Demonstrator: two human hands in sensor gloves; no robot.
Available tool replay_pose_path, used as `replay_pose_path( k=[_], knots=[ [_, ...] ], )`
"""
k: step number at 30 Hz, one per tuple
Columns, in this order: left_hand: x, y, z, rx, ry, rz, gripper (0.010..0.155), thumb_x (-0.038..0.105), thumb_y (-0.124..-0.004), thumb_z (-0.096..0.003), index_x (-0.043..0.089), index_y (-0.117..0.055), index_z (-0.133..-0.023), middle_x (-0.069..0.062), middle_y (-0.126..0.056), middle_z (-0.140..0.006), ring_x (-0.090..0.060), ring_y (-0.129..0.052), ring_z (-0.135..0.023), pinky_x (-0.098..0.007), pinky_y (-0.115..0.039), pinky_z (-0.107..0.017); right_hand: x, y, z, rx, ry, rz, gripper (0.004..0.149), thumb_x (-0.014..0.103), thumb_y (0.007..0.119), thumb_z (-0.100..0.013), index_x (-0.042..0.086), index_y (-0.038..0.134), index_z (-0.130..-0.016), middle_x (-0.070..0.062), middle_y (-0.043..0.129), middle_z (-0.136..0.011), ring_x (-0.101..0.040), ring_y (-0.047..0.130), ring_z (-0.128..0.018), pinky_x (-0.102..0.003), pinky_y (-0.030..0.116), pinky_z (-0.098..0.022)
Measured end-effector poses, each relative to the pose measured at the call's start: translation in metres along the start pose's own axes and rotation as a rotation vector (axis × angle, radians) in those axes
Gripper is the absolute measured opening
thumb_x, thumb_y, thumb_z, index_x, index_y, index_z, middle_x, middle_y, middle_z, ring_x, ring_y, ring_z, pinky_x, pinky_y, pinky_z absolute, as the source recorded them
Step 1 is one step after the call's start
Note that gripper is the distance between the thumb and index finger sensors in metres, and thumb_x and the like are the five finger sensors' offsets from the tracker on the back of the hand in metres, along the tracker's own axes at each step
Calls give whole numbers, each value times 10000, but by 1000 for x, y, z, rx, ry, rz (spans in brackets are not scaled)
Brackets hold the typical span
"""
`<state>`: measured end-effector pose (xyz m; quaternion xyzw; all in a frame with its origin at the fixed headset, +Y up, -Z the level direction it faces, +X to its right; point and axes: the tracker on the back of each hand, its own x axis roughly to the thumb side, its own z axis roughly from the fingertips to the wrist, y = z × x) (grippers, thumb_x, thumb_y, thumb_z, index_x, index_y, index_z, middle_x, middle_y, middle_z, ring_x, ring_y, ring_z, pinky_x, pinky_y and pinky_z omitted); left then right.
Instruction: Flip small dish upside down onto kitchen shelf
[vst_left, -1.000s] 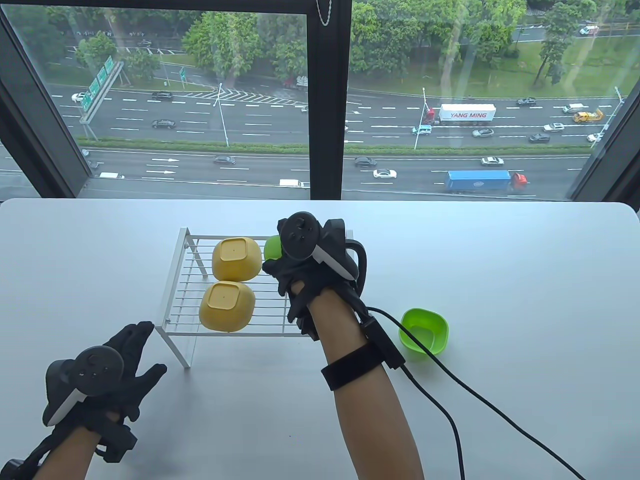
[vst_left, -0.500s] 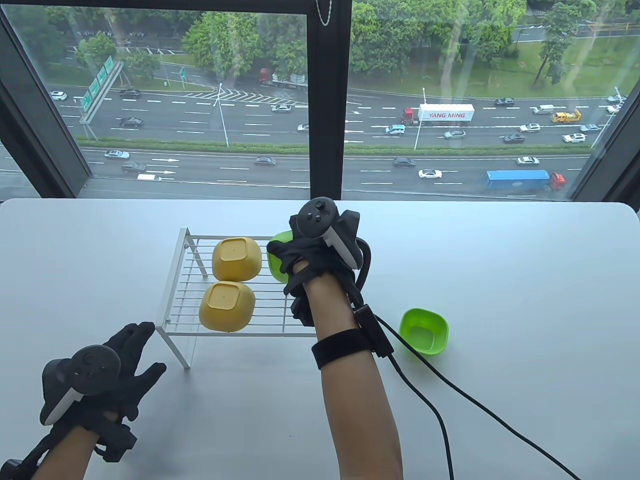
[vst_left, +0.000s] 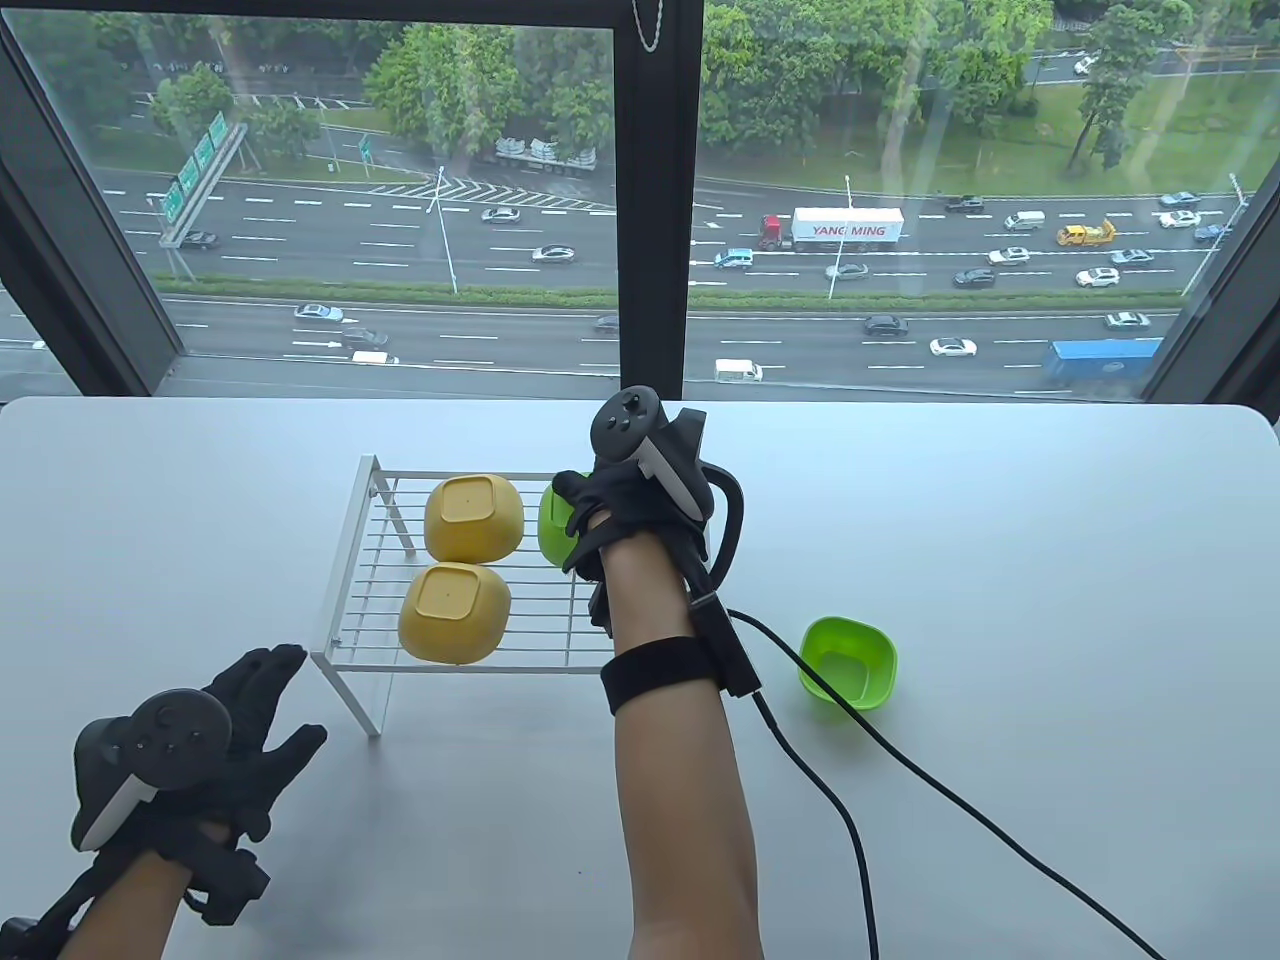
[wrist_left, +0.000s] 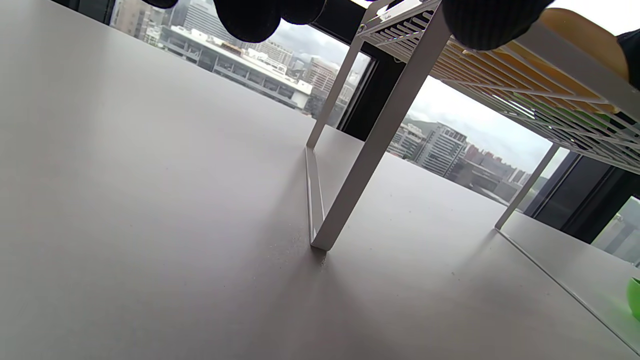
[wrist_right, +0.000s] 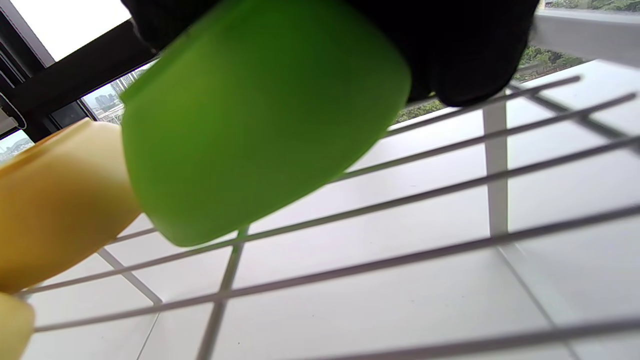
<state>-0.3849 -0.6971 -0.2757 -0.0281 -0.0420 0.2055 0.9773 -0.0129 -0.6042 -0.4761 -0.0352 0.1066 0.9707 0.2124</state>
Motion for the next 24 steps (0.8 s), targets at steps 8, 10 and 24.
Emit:
replay_pose_path(
  k=[8,10,24],
  knots=[
    [2,0,2,-5,-9,-2,776,571,-702,-438,323,-377,-1098,-85,-414,-1192,-370,-567,-1055,-693,-491,-771,1,-1,0,-10,25,23,662,546,736,-479,189,642,-1029,-157,857,-873,-497,962,-589,-570,782,-625],
    [2,0,2,-4,-14,-2,777,572,-701,-438,325,-376,-1098,-84,-414,-1193,-369,-569,-1055,-693,-492,-771,2,1,1,-21,37,54,655,531,754,-475,187,650,-1022,-146,856,-875,-481,969,-586,-557,774,-638],
    [3,-2,3,-15,-18,-14,775,570,-701,-438,324,-376,-1097,-80,-424,-1188,-370,-567,-1055,-695,-487,-771,13,-33,51,-339,-168,60,640,531,719,-507,196,651,-1048,-157,738,-1019,-369,828,-758,-513,792,-582]
  ],
)
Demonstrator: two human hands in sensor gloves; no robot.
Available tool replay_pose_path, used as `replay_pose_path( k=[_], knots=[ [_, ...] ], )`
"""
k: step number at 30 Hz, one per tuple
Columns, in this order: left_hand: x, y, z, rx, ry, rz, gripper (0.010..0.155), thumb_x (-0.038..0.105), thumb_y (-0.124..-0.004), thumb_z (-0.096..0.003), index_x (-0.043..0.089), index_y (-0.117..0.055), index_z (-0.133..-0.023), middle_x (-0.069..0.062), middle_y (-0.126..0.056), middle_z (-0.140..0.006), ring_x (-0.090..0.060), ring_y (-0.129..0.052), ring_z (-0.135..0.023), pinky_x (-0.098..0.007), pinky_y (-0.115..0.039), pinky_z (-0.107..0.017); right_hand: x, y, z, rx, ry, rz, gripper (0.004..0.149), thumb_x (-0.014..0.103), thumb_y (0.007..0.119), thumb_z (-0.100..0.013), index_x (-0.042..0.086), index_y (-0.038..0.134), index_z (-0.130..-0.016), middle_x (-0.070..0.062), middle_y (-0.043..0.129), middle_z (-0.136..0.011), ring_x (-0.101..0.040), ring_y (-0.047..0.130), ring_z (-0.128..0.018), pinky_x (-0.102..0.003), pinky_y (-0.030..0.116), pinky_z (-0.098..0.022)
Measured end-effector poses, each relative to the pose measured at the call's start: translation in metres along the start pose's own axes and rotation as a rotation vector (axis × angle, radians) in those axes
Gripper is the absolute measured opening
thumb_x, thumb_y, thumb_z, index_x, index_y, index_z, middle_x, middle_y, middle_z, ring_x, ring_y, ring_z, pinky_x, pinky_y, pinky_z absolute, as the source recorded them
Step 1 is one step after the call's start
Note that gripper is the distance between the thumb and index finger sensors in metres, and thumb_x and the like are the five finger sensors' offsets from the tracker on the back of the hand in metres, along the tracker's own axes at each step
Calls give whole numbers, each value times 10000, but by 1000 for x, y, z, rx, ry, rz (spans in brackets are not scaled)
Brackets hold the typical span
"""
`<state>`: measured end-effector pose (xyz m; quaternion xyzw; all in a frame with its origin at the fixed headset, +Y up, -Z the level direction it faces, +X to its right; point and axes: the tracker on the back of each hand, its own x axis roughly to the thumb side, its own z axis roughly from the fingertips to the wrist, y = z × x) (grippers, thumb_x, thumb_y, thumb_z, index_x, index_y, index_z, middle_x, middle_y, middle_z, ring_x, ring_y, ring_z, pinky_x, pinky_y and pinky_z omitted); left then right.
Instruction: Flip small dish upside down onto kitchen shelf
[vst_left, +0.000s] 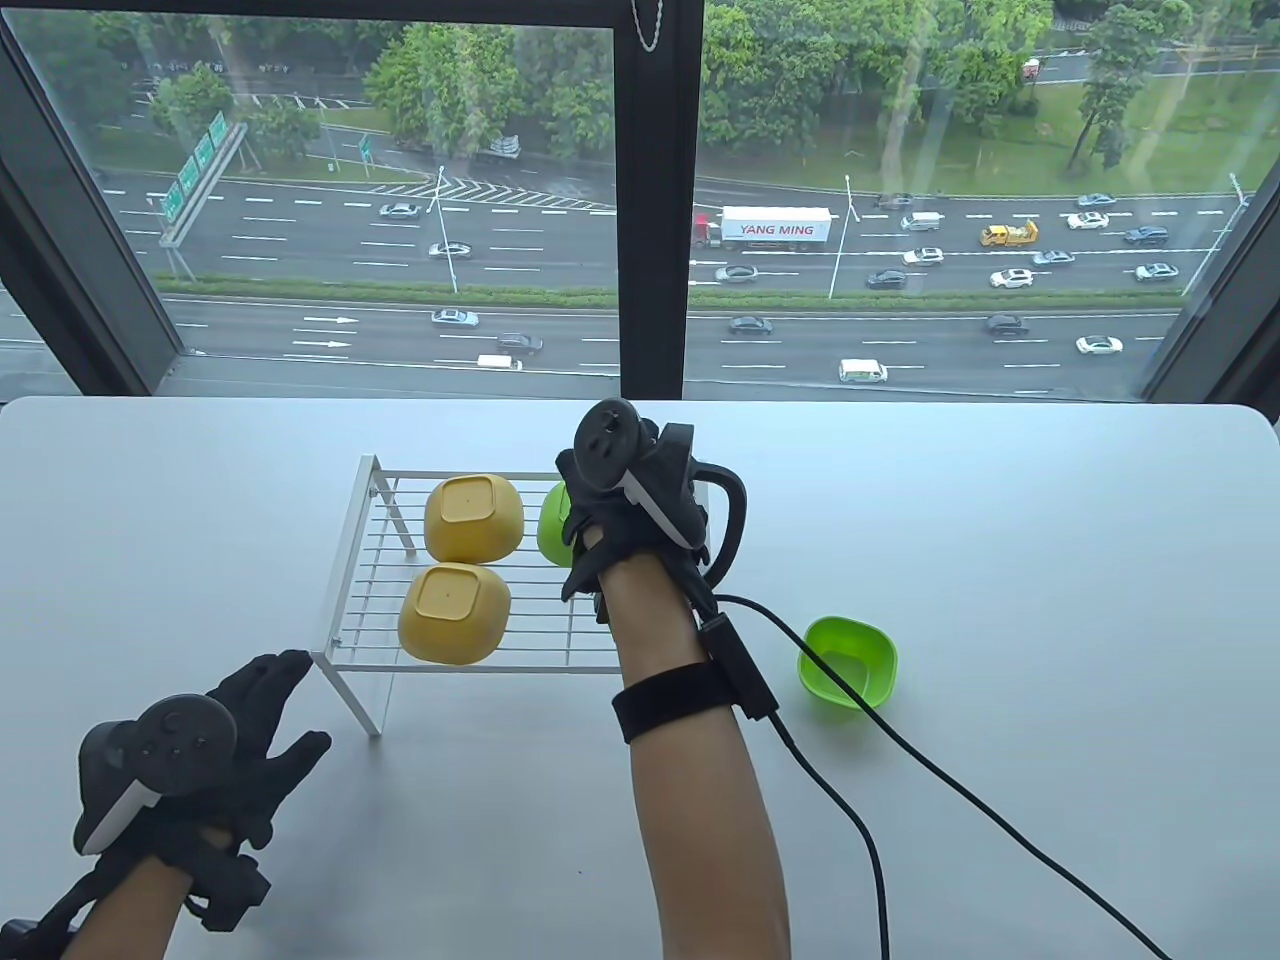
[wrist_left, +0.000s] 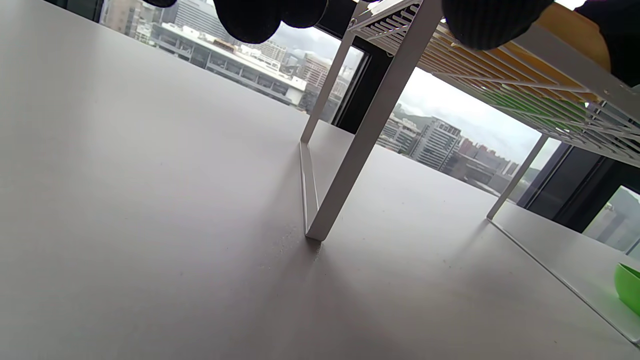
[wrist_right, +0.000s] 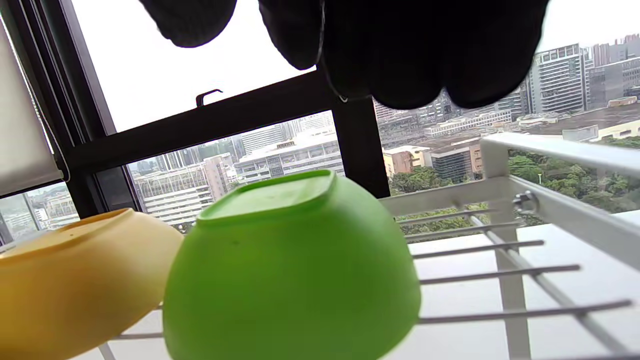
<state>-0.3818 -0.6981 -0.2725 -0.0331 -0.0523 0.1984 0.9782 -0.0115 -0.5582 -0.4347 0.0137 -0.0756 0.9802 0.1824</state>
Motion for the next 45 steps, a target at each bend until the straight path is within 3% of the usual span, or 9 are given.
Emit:
replay_pose_path(
  k=[6,17,26,37,41,45],
  knots=[
    [0,0,1,9,8,-16,775,568,-702,-437,326,-374,-1096,-80,-418,-1189,-372,-562,-1057,-698,-481,-772,-16,-40,32,-22,-57,-77,662,557,714,-514,193,642,-1062,-174,698,-1050,-403,784,-795,-550,751,-603],
    [2,-2,2,-2,15,-37,772,565,-703,-437,328,-375,-1095,-79,-416,-1189,-373,-556,-1059,-703,-470,-772,-79,-64,99,-78,-56,-116,668,562,728,-512,190,650,-1061,-182,676,-1063,-423,750,-834,-583,702,-635],
    [4,2,4,19,-7,-13,773,565,-699,-437,327,-370,-1095,-80,-406,-1190,-370,-548,-1062,-707,-461,-773,-164,-27,146,-77,55,-170,655,562,730,-513,193,669,-1051,-181,659,-1072,-431,723,-858,-608,657,-655],
    [8,-3,5,-2,1,-80,772,562,-701,-438,329,-371,-1095,-85,-398,-1193,-380,-531,-1068,-714,-446,-774,-221,16,157,-56,108,-260,656,562,728,-510,195,666,-1050,-185,623,-1088,-450,666,-893,-632,608,-669],
    [8,-4,4,-9,-3,-67,770,563,-700,-440,332,-371,-1096,-86,-396,-1194,-380,-529,-1069,-716,-444,-773,-227,37,151,75,7,-245,670,579,710,-518,211,635,-1073,-182,571,-1119,-458,589,-943,-674,502,-700],
    [7,-6,3,-26,9,-67,769,564,-699,-440,332,-371,-1096,-87,-395,-1194,-382,-529,-1068,-715,-446,-773,-237,53,145,173,32,-199,678,580,709,-517,208,624,-1078,-184,550,-1129,-465,542,-971,-692,449,-706]
  ],
)
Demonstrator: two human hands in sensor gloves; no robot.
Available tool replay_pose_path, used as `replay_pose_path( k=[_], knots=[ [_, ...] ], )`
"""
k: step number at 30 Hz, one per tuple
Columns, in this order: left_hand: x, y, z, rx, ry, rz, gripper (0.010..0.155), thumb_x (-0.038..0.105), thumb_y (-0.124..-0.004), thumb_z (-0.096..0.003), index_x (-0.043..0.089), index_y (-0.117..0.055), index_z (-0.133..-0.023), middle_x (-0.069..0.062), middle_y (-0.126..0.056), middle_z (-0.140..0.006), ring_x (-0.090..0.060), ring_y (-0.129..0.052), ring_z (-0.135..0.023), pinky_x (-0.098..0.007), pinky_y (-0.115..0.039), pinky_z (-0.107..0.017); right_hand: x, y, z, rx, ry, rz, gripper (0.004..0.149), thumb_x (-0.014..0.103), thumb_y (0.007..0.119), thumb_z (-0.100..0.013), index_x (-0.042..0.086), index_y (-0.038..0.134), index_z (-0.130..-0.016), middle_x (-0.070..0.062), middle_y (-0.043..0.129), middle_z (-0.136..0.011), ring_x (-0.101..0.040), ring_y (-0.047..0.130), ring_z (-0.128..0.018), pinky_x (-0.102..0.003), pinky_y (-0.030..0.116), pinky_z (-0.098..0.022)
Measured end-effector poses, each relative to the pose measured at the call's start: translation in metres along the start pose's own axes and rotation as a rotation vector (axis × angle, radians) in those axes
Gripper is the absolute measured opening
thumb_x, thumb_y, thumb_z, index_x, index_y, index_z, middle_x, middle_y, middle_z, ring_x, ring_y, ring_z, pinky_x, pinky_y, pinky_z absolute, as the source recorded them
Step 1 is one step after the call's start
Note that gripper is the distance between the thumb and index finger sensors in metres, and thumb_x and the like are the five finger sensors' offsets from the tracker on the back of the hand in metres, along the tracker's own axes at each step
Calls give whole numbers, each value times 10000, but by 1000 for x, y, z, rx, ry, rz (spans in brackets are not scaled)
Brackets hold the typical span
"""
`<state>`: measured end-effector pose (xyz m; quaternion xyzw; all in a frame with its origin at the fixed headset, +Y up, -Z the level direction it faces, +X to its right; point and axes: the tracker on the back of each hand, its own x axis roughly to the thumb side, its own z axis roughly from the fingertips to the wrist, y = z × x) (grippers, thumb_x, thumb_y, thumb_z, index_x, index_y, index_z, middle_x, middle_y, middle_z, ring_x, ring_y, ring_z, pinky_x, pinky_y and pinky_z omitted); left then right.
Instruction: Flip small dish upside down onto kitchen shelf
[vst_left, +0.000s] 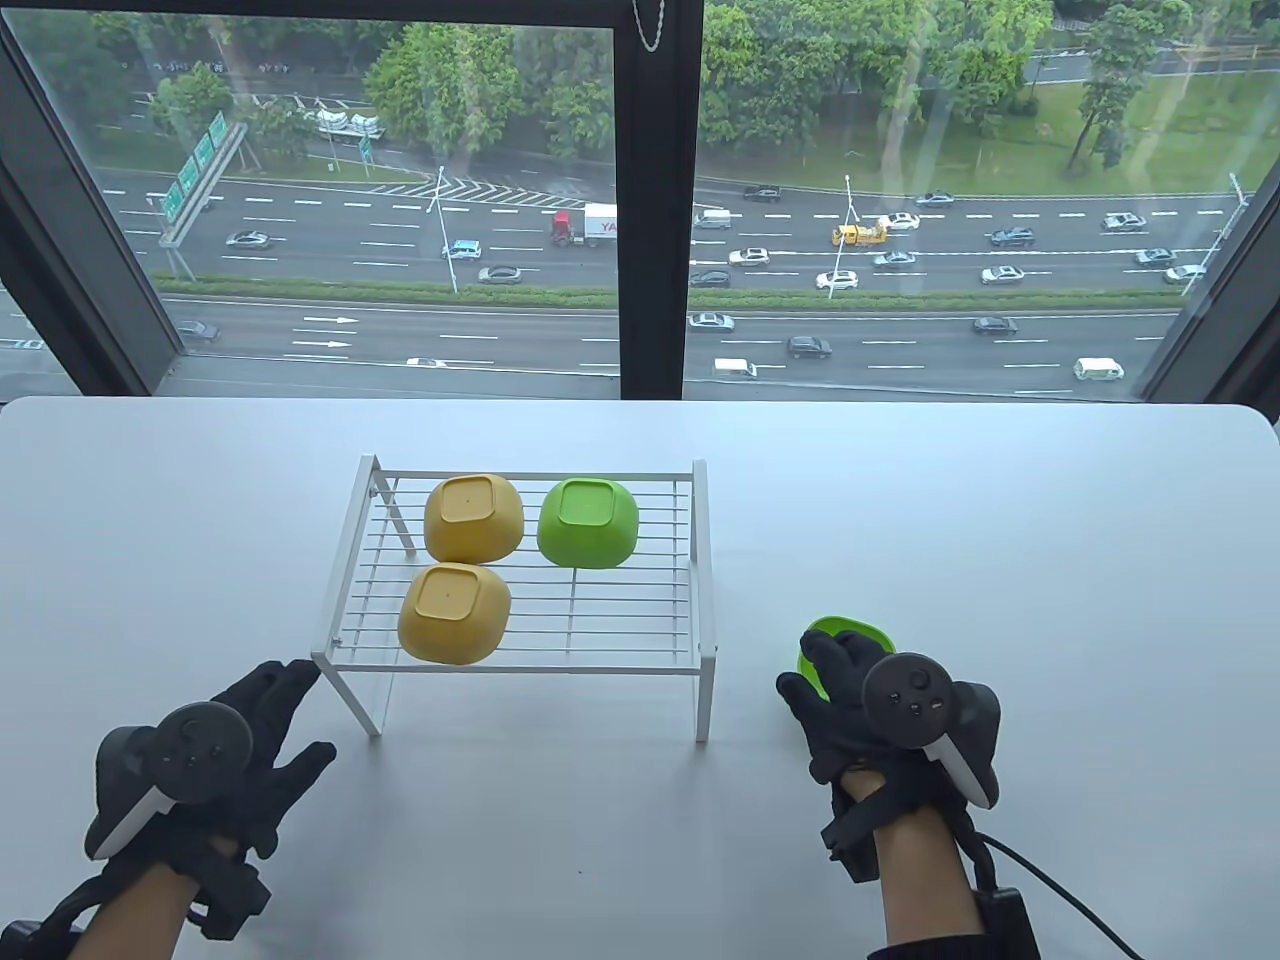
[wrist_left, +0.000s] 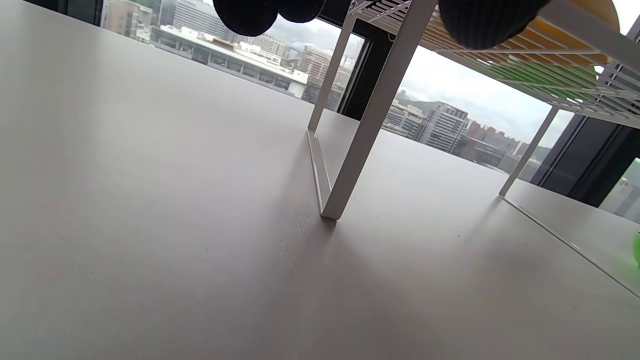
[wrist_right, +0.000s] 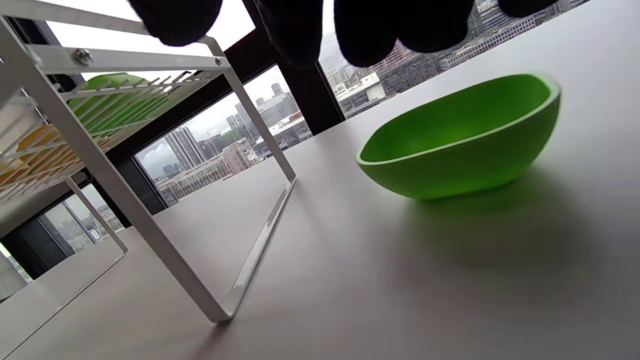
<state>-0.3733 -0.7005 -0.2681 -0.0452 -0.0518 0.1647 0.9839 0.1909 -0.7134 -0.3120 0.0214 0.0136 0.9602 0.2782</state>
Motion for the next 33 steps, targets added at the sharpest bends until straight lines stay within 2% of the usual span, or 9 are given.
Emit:
replay_pose_path(
  k=[5,7,10,13,16,19,24,27,33],
  knots=[
    [-1,2,2,4,23,-20,768,564,-693,-440,332,-370,-1097,-88,-390,-1195,-384,-522,-1070,-716,-441,-775,-13,13,-7,87,19,32,677,570,721,-516,203,625,-1077,-181,549,-1132,-470,504,-996,-703,393,-714],
    [-1,3,2,7,27,-11,769,564,-692,-439,330,-369,-1097,-88,-388,-1195,-385,-520,-1071,-716,-441,-774,-16,17,-9,95,-18,35,658,570,707,-520,212,639,-1068,-168,569,-1128,-460,512,-999,-704,382,-713],
    [0,4,3,8,26,-2,770,564,-692,-440,328,-368,-1097,-90,-390,-1194,-386,-520,-1070,-716,-442,-774,-20,25,-12,119,-9,31,657,559,718,-518,203,644,-1065,-171,590,-1119,-464,513,-999,-707,355,-713],
    [0,3,3,3,20,2,768,565,-691,-440,330,-370,-1096,-92,-388,-1195,-386,-520,-1071,-715,-442,-775,-19,31,-14,140,9,103,675,556,729,-515,206,604,-1078,-168,598,-1115,-462,508,-1003,-702,325,-717],
    [1,2,3,7,27,-19,767,566,-691,-440,330,-371,-1097,-91,-387,-1196,-386,-519,-1072,-717,-442,-773,-16,33,-15,122,24,161,736,552,752,-506,179,525,-1099,-156,611,-1107,-455,540,-994,-702,343,-718],
    [1,2,3,6,29,-8,767,565,-692,-440,329,-373,-1097,-92,-387,-1196,-388,-518,-1071,-718,-440,-774,-16,35,-15,134,38,190,732,531,773,-502,174,534,-1095,-158,630,-1097,-456,563,-985,-703,363,-717],
    [2,1,2,-6,27,-9,766,565,-692,-441,330,-375,-1098,-94,-388,-1197,-390,-517,-1071,-719,-440,-773,-21,40,-17,184,85,228,721,490,802,-499,177,538,-1093,-161,624,-1089,-435,577,-976,-692,409,-719],
    [1,1,2,-3,33,-5,766,565,-692,-441,331,-375,-1097,-96,-389,-1196,-389,-518,-1071,-717,-440,-774,-22,43,-18,234,124,259,741,452,820,-497,170,494,-1100,-166,551,-1103,-419,549,-966,-696,413,-717],
    [1,2,2,4,37,14,767,564,-692,-440,330,-375,-1098,-97,-389,-1196,-388,-518,-1071,-717,-439,-774,-20,44,-20,196,126,341,713,381,859,-482,186,533,-1085,-153,566,-1092,-372,646,-889,-670,526,-699]
  ],
)
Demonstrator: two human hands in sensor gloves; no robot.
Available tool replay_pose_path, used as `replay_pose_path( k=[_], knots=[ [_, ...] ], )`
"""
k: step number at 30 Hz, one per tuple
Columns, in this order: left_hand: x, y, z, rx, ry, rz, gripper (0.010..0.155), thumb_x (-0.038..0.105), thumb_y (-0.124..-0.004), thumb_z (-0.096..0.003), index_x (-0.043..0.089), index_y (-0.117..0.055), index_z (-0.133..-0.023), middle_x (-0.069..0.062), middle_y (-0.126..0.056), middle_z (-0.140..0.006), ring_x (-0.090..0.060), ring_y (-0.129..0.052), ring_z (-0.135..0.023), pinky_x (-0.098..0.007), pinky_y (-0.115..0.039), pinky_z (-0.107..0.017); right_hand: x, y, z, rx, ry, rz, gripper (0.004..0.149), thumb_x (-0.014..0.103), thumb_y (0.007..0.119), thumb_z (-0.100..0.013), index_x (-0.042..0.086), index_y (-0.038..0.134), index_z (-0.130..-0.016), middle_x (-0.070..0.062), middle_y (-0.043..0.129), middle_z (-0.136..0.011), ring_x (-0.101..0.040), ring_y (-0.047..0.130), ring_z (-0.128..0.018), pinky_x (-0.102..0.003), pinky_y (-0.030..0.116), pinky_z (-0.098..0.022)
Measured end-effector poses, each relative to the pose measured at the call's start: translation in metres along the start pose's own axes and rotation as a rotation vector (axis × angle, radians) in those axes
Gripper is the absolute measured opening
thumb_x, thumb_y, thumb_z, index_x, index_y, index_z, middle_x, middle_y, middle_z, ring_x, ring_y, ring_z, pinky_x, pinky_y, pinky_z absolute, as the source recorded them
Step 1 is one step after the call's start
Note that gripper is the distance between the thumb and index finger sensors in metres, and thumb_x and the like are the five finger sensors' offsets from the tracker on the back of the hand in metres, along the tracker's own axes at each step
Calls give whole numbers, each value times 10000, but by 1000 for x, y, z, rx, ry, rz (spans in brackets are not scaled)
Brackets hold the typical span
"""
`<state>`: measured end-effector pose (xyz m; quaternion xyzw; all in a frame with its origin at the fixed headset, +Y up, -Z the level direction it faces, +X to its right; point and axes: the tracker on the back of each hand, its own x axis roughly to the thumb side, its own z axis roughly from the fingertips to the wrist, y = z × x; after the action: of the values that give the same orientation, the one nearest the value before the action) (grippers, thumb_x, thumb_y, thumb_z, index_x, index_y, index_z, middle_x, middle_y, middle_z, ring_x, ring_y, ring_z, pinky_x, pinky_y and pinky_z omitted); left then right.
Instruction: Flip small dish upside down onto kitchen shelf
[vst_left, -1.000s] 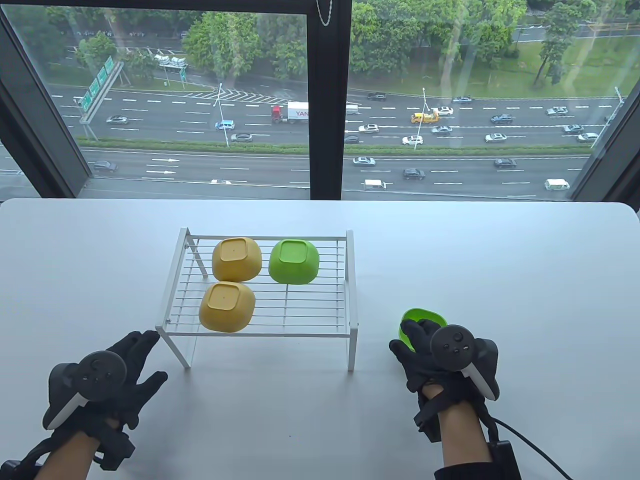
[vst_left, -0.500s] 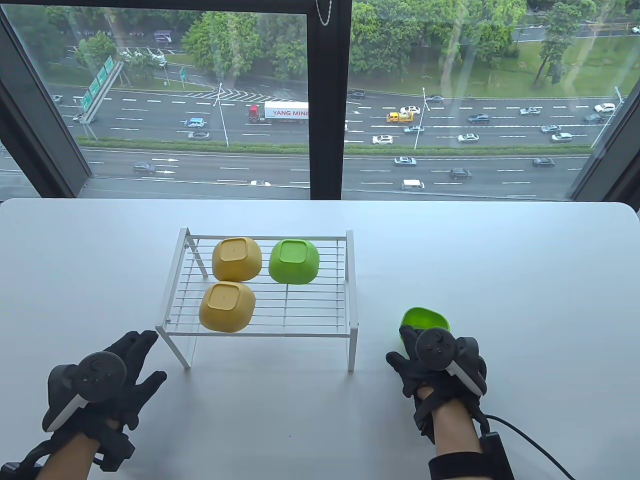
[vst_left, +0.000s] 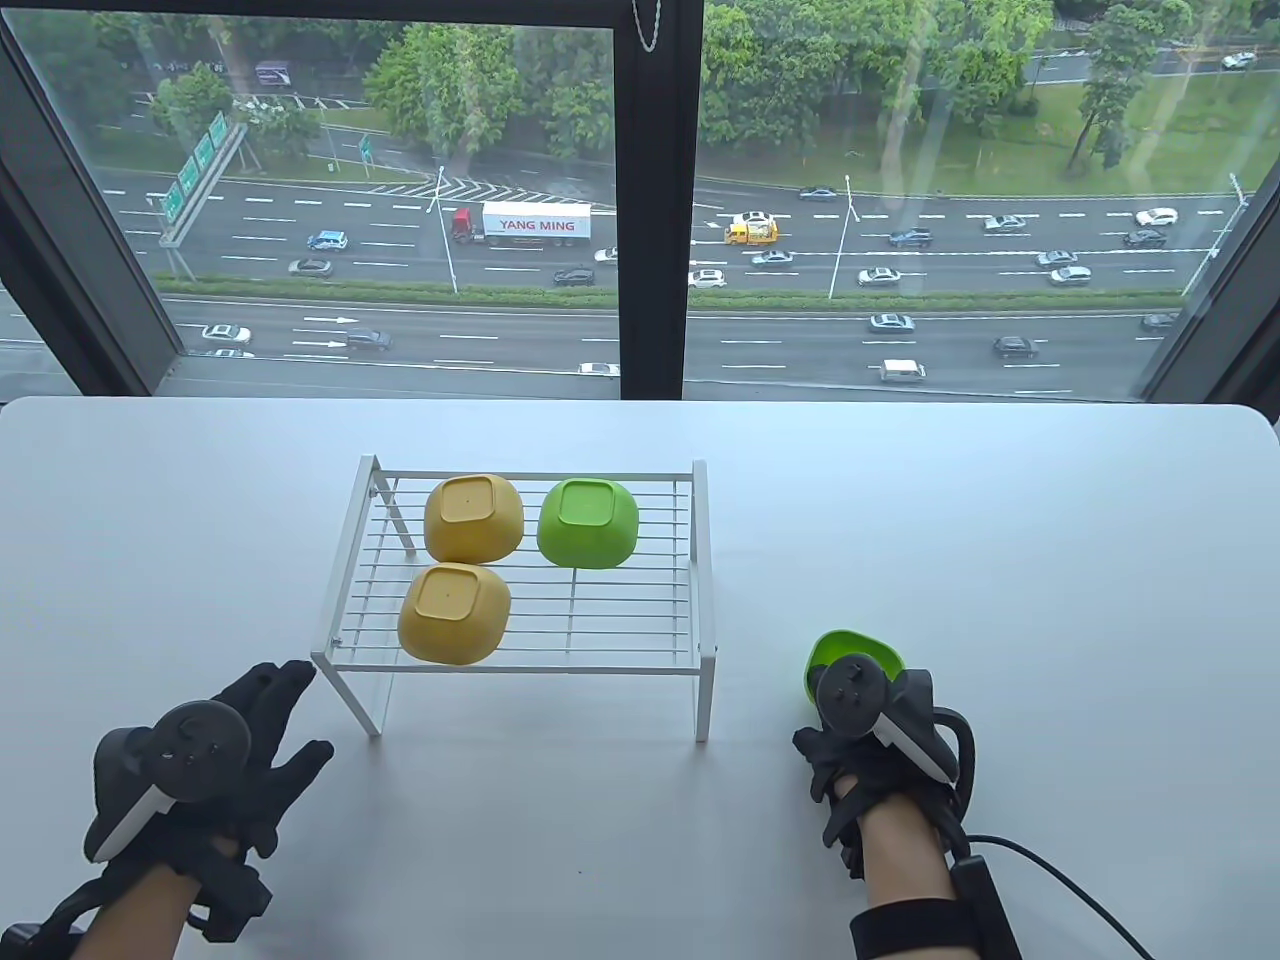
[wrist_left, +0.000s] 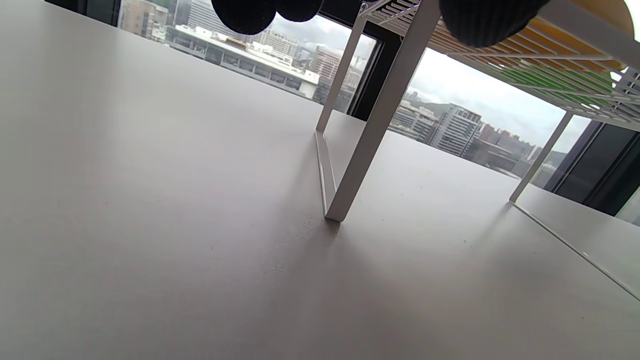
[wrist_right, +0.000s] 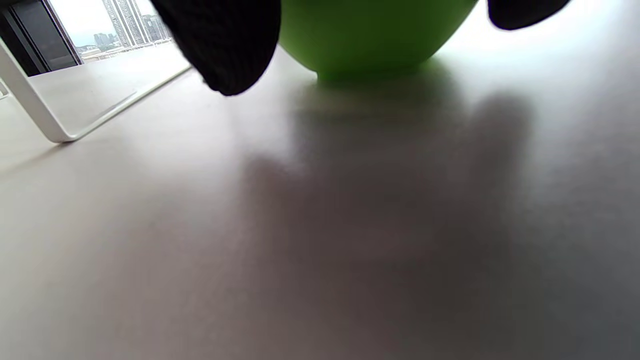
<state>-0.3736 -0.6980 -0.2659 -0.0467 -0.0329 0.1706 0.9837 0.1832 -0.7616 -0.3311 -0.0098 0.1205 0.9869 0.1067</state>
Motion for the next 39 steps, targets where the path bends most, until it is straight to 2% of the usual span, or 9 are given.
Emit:
replay_pose_path(
  k=[8,17,31,39],
  knots=[
    [-1,0,0,6,1,7,766,563,-692,-439,329,-377,-1097,-96,-390,-1195,-388,-518,-1071,-716,-439,-775,3,-1,1,-62,-12,50,610,334,894,-461,209,688,-1022,-125,736,-997,-277,779,-763,-602,675,-654],
    [-1,0,0,3,-4,16,761,563,-693,-439,329,-389,-1095,-98,-385,-1195,-387,-516,-1071,-715,-439,-776,6,-2,0,-89,-38,40,497,325,870,-469,218,796,-948,-78,834,-930,-251,824,-711,-614,717,-615],
    [-1,0,1,10,-8,28,759,562,-693,-439,328,-391,-1095,-97,-370,-1196,-387,-514,-1071,-714,-439,-776,10,-6,2,-113,-55,16,468,302,864,-455,230,817,-915,-54,863,-900,-238,849,-671,-643,722,-600],
    [-2,1,1,19,-12,28,763,563,-692,-438,330,-380,-1094,-95,-370,-1195,-385,-515,-1071,-713,-443,-775,10,-13,7,-174,-57,-8,478,308,842,-464,253,808,-937,-25,877,-897,-224,852,-676,-644,704,-617]
  ],
)
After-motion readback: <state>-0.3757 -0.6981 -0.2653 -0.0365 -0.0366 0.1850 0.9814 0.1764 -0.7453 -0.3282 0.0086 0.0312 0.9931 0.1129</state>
